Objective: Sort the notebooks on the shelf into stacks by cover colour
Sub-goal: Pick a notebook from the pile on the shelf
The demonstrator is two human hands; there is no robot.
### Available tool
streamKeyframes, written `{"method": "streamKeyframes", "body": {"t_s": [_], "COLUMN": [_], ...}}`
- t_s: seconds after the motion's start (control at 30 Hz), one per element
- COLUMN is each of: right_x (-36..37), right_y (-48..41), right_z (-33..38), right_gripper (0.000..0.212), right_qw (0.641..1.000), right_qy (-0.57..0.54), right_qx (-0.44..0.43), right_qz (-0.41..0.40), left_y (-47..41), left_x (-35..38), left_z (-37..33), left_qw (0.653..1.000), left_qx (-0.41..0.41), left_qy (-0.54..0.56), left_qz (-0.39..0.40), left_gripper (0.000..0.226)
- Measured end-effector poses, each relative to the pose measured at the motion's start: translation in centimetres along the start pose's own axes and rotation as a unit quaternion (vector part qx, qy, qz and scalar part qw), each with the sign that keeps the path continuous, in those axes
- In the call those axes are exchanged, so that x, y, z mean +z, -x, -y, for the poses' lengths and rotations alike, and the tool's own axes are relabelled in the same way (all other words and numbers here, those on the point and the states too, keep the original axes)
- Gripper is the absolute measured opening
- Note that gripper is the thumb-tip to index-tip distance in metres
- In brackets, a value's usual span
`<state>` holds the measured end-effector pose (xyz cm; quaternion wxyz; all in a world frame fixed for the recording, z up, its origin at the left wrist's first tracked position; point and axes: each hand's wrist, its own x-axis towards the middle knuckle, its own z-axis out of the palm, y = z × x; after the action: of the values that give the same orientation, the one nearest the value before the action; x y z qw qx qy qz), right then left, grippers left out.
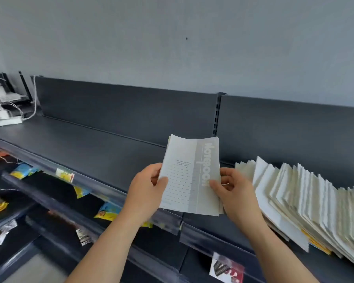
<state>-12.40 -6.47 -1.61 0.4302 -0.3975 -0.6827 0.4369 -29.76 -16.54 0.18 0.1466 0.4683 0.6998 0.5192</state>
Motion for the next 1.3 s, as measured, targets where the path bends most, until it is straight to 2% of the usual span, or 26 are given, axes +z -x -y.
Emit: {"method": "streamKeyframes", "body": {"t_s": [0.17,0.43,0.73,1.0,1.3], "right_x": [9.2,21.1,31.9,40.7,50.4], "right_y": [-1.5,-4.4,-10.2,-17.4,-22.5], "right_z": [2.0,4.9,6.1,6.4,6.3], "right_gripper": [0.018,0.017,0.015,0.023,0.03], "right_qw": [1.0,0.998,0.988,0.978,0.979], "right_qy": [-0.005,-0.001,0.023,0.034,0.018], "right_qx": [-0.006,-0.018,-0.009,0.02,0.037], "right_qz": [0.01,0.06,0.151,0.206,0.199], "left_y": [-2.7,-6.5,-12.8,-21.8,-29.2], "left_x": [-8.0,-17.5,-24.0,-28.4,-34.3], "left_z": [3.9,9.5,16.2,21.2,28.8], "left_qw": [1.0,0.997,0.992,0.986,0.987], "left_qx": [-0.006,-0.021,-0.032,-0.042,-0.081], "left_qy": [-0.02,-0.05,-0.068,-0.097,-0.084], "left_qz": [0.004,-0.049,-0.105,-0.125,-0.114], "left_gripper": [0.03,0.03,0.025,0.021,0.03]}}
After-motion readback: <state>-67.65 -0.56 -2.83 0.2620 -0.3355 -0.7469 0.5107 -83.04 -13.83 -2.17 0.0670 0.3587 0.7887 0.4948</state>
